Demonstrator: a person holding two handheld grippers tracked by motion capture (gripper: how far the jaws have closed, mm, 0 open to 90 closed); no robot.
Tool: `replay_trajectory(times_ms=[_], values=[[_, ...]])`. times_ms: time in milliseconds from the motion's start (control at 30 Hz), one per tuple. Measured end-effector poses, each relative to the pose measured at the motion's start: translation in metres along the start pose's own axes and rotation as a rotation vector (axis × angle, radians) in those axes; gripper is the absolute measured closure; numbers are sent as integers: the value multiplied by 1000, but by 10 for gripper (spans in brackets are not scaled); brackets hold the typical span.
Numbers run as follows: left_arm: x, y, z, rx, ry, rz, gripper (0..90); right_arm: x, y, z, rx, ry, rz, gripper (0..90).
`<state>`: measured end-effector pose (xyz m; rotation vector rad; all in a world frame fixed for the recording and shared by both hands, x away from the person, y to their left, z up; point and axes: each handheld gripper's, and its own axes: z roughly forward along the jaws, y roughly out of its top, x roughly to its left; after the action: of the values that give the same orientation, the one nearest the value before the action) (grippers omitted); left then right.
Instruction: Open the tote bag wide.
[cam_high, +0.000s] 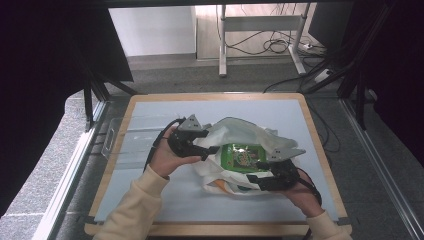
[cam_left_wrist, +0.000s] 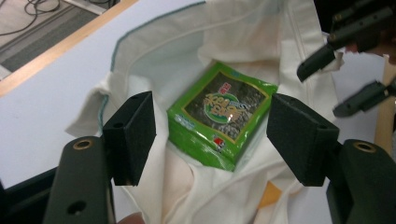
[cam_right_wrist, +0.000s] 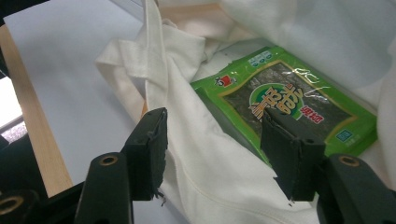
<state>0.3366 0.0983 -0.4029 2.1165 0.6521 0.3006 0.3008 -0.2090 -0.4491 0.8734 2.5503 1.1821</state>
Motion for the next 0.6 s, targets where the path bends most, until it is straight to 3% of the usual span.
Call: replay_trajectory(times_ms=[133,200,367,600], values=[[-3,-8,-3,-21,-9,-3,342,-2,4,-1,2,1,7,481],[-3,-9,-3,-9,-7,4,379,-3,6,-2,2,-3,5,528],[-5,-10,-3,-7,-4,8,591,-6,15,-3,2,-36,-3,678],[-7,-11,4,24,-55,-5,847,-8,31,2,0,-55,-29,825]])
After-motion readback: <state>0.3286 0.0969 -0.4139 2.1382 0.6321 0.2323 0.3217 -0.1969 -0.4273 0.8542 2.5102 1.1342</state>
